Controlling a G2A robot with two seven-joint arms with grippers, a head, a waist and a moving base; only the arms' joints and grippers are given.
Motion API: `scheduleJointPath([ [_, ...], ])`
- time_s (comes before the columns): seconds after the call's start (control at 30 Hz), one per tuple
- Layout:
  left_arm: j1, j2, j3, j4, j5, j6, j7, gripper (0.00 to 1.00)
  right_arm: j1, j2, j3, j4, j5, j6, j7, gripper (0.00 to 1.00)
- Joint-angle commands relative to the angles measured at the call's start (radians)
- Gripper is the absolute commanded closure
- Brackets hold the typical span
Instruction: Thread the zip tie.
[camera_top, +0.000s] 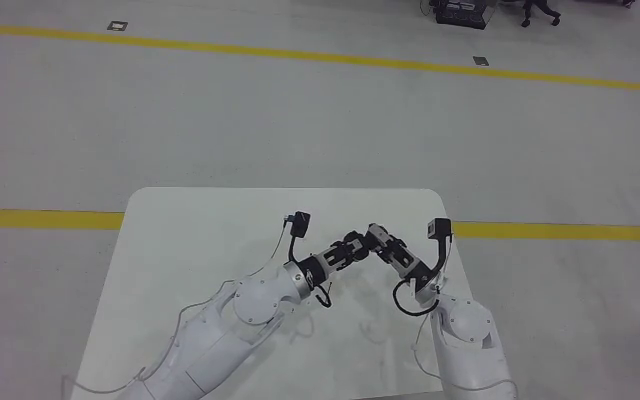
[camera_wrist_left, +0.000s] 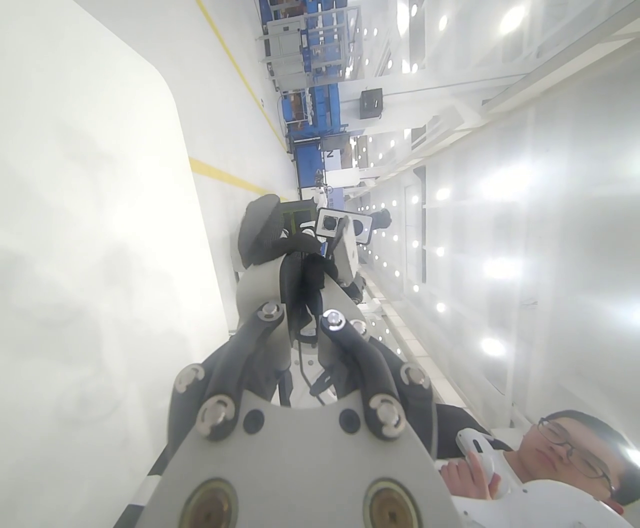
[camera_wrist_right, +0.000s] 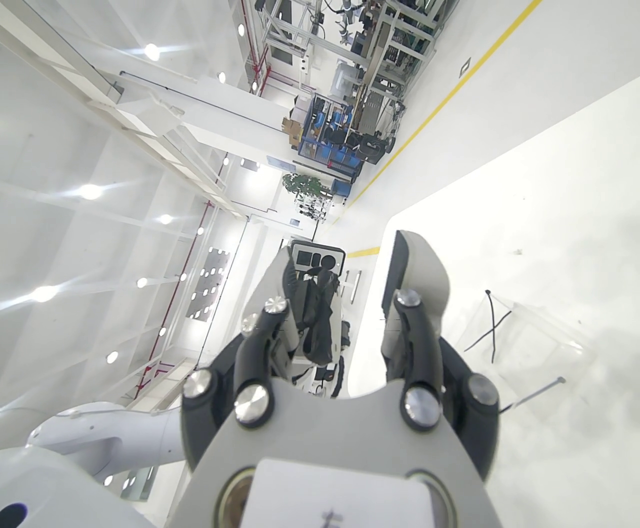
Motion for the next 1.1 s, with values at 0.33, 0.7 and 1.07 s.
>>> scheduleJointPath([
  [0.33,0.005,0.009,-0.020,-0.011,0.043,-0.008,0.004,1.00,0.004,0.001,0.034,0.043,0.075,0.000,-0.053,0.00],
  [0.7,0.035,0.038,-0.087,-0.091,0.057,-0.023,-0.087,1.00,0.023,0.006,0.088,0.092,0.218,0.000,0.101,0.00],
  [1.07,0.037,0.039,-0.088,-0.091,0.073,-0.026,-0.084,1.00,0.023,0.006,0.088,0.092,0.218,0.000,0.101,0.00],
])
